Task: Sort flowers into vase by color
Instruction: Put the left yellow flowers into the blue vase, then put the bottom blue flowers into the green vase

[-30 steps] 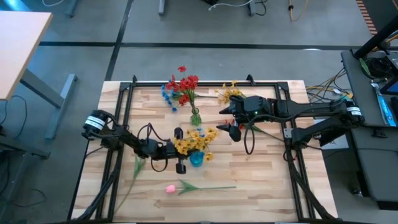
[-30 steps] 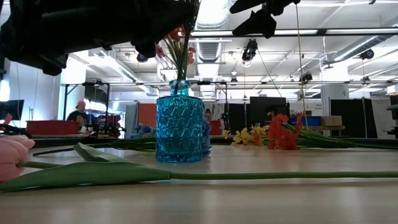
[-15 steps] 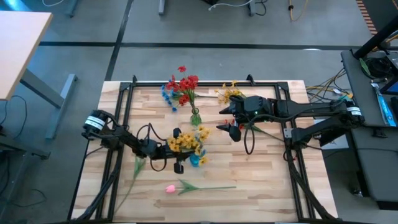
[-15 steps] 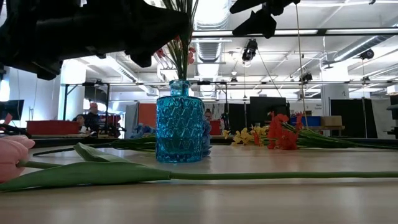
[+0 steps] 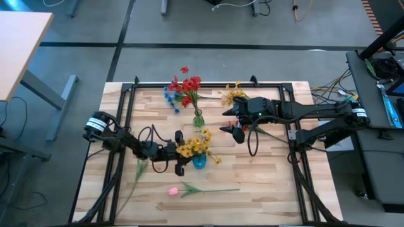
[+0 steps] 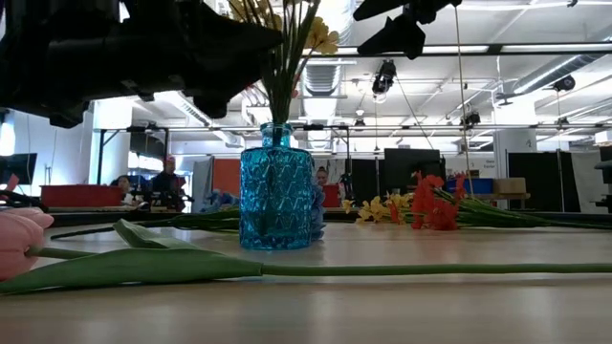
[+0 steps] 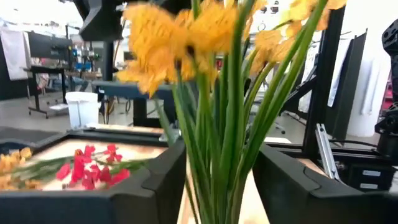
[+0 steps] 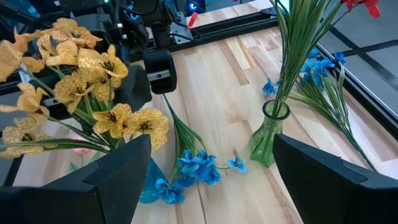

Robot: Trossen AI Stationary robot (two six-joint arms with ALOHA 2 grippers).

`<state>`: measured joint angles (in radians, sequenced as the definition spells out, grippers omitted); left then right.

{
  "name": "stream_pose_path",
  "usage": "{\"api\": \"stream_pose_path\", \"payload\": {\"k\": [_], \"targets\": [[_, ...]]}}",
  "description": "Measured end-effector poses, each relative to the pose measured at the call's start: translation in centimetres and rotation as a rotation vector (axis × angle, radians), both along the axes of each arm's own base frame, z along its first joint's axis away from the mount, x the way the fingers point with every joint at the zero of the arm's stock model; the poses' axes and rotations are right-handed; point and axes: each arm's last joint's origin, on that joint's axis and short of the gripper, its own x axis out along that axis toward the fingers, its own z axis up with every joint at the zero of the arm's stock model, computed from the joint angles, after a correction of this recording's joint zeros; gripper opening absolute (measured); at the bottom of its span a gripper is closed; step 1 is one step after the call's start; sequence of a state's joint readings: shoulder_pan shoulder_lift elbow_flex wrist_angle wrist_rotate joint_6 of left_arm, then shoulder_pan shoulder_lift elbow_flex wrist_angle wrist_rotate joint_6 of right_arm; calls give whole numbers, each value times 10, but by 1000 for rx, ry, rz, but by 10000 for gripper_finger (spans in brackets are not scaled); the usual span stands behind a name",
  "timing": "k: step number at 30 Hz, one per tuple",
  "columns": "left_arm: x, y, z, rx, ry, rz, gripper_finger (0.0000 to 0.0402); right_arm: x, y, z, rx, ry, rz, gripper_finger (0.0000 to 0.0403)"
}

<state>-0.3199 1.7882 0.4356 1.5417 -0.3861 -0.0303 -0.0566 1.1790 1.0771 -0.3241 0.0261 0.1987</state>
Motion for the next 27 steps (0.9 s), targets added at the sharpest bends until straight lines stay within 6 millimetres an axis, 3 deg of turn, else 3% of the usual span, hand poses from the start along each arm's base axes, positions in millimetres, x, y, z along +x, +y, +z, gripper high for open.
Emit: {"api": "stream_pose_path", "payload": {"k": [12,22,27], "targets": [[-27,8,-14,-114,71,-24,228,0,0,0,4,1,-2,327],[-62,17,-34,-199,195,-39,232,0,0,-1,12,10,-7,327],[-65,19,-51,-247,362,-10,232,-1,0,-2,17,16,-9,327]]}}
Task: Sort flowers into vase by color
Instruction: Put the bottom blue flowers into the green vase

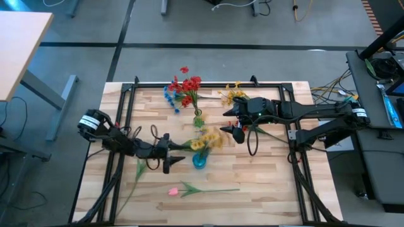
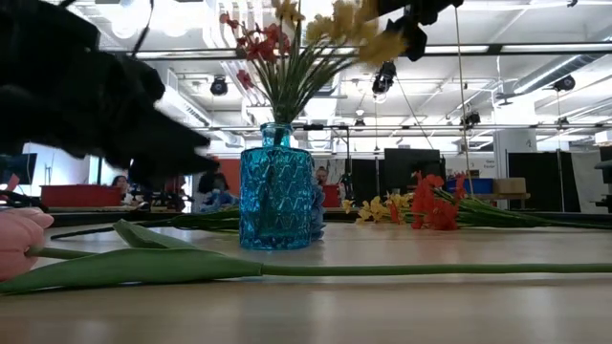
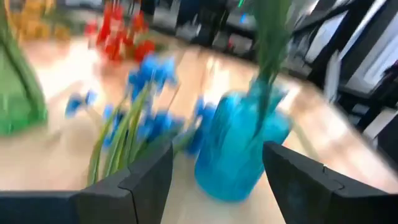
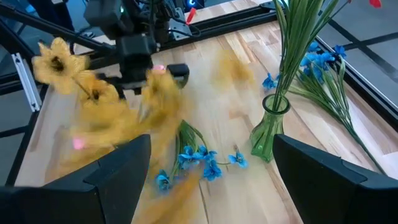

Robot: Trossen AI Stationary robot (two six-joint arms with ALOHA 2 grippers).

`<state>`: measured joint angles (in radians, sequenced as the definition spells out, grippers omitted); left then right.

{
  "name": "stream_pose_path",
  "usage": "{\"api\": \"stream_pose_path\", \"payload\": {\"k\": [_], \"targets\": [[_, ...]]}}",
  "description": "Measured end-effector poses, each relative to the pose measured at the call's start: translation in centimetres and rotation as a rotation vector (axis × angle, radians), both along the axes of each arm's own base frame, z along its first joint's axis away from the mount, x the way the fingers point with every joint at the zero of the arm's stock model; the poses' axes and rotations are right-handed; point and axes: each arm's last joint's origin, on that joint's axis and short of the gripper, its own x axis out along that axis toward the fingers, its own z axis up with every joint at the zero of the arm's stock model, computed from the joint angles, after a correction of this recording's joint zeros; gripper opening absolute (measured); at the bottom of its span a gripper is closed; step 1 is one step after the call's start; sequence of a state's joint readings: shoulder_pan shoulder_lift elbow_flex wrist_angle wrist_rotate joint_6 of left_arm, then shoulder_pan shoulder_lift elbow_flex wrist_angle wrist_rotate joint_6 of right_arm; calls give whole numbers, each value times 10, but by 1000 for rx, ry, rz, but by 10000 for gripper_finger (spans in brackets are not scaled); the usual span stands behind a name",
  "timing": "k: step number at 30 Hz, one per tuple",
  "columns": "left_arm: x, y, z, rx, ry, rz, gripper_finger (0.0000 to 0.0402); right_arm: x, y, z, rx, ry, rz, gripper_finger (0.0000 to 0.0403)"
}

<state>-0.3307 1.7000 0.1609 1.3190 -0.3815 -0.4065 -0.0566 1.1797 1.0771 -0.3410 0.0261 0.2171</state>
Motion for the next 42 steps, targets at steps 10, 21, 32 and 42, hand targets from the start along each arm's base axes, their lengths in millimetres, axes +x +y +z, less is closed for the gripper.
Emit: {"api": "stream_pose_path", "payload": {"k": [10,21,32,42], "targets": [[4,-2,0,7,124,-6,232,0,0,-1,19,7,-11,327],[4,3,15,163,424,79,237,-1,0,-1,25,12,-15,327],[34,4,26,406,656,28,237,-1,0,-1,25,12,-14,327],[42,7,14,438,723,29,183,-1,0,-2,24,20,-14,327]]}}
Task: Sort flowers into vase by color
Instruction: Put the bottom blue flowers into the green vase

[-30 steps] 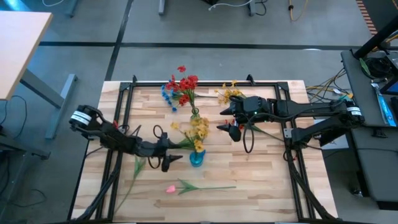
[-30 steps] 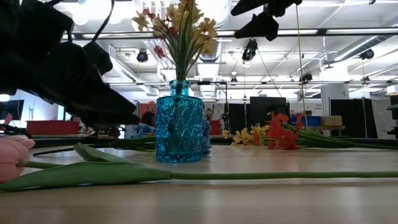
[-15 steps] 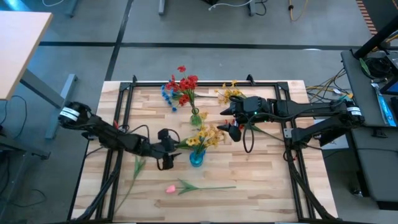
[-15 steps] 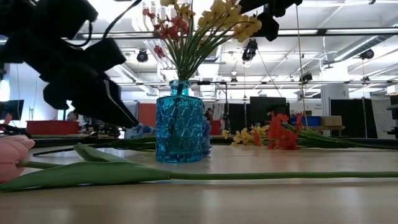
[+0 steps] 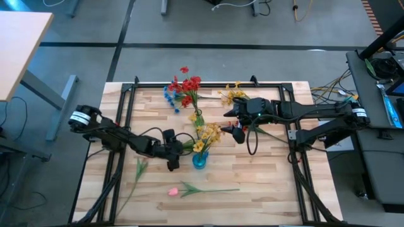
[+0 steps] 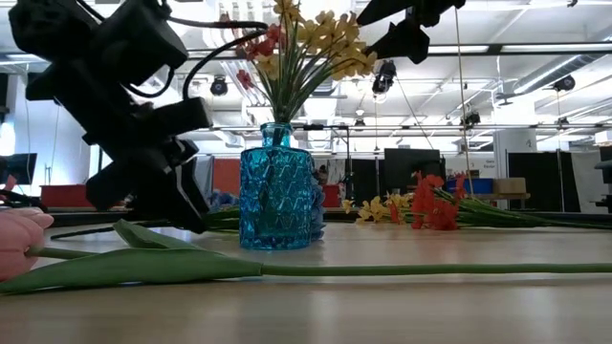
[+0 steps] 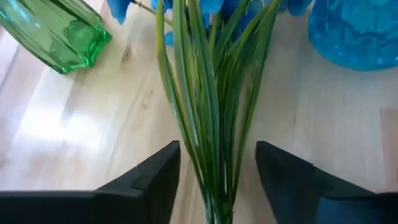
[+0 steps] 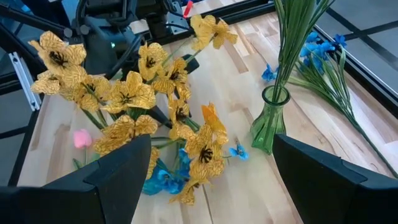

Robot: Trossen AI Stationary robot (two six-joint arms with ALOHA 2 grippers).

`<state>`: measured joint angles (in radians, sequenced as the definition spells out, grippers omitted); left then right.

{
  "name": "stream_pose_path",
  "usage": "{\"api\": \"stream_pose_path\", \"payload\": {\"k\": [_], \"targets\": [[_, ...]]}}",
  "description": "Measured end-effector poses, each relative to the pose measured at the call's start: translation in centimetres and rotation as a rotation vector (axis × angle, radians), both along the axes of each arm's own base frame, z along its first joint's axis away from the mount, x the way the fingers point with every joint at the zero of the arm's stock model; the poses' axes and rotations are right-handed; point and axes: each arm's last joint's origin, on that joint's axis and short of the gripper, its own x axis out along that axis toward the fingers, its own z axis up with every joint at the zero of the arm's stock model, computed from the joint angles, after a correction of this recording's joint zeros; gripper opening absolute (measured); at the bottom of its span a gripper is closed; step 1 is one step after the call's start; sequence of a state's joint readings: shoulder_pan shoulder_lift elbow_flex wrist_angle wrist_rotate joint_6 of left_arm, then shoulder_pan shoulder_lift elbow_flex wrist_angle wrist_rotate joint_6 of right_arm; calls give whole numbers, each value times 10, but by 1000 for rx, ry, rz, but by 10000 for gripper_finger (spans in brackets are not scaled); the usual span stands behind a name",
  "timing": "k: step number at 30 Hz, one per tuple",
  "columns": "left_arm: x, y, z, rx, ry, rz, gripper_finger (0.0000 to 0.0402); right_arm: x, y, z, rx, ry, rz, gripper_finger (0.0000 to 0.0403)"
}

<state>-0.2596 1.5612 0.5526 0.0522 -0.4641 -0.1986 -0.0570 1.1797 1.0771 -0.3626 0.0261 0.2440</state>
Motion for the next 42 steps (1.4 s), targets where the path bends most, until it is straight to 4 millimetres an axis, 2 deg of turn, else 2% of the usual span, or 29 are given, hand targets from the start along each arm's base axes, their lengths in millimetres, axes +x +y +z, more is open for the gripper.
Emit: {"api": "stream_pose_path", "payload": {"k": [10,12,19,26,37,42], "targets": [[-3,1,-1,-12,10,20,28,0,0,0,0,0,0,327],[-3,1,-1,-13,10,20,11,0,0,0,0,0,0,327],[-5,1,4,-16,9,26,5,0,0,0,0,0,1,327],[-19,8,22,48,-46,116,3,0,0,0,-1,0,1,327],[-64,36,63,48,-327,230,2,0,0,0,-7,-1,5,327],[-75,47,89,82,-493,245,2,0,0,0,-8,-3,5,327]]}}
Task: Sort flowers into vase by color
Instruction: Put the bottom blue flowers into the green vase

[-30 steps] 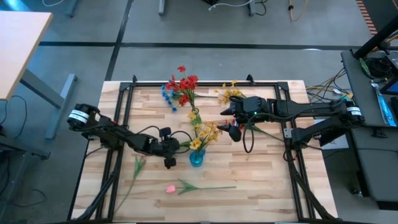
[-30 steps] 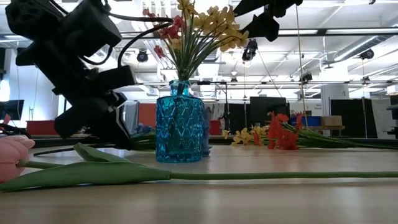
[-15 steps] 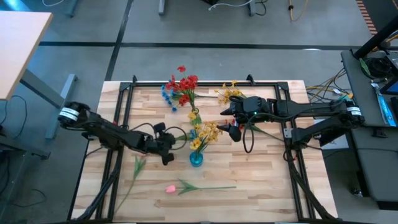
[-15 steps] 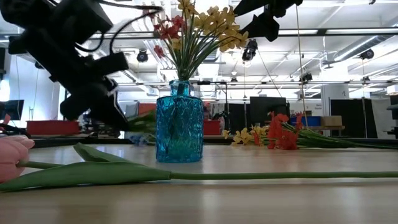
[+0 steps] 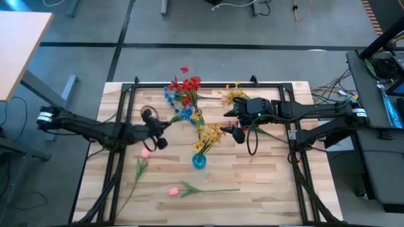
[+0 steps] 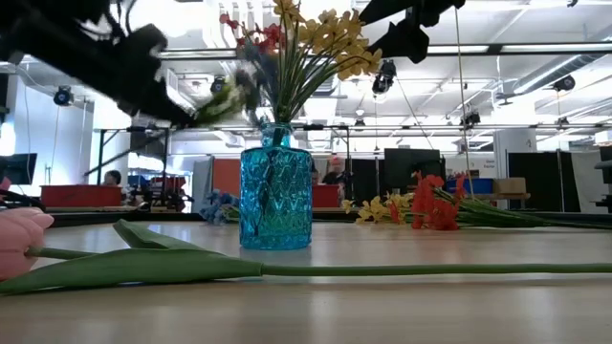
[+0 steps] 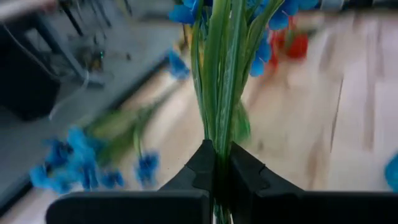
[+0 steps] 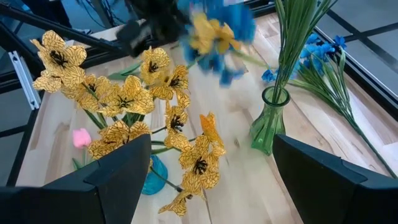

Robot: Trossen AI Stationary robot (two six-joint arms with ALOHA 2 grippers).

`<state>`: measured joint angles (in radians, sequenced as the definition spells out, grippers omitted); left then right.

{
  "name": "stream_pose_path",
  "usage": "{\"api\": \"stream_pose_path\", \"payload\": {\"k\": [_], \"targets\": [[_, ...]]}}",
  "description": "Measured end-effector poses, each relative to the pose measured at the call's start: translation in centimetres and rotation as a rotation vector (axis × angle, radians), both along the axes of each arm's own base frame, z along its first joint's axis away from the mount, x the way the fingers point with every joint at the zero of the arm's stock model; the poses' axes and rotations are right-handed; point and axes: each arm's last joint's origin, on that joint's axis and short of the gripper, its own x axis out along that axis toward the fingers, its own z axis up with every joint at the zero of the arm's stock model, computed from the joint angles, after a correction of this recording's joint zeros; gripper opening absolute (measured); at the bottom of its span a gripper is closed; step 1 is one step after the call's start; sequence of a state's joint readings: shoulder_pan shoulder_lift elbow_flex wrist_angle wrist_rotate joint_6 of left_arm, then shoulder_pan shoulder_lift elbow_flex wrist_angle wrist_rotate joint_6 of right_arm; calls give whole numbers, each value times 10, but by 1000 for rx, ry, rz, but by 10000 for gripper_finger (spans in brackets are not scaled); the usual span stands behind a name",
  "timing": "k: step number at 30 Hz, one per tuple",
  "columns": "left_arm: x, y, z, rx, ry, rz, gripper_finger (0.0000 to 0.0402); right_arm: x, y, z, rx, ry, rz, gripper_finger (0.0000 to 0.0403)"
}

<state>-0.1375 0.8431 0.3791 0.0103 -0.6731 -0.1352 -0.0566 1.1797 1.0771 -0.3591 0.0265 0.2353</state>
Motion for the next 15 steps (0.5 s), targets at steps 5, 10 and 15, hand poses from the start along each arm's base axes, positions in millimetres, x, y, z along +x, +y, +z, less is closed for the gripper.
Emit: {"api": "stream_pose_path", "payload": {"k": [5,10,15], "targets": [[-6,2,34,121,-213,-67,1,0,0,0,-6,-2,0,327],[-14,-1,59,208,-392,-219,1,0,-2,1,-49,-8,-35,327],[-15,-7,78,269,-589,-413,1,7,-1,14,-153,-146,37,327]]}}
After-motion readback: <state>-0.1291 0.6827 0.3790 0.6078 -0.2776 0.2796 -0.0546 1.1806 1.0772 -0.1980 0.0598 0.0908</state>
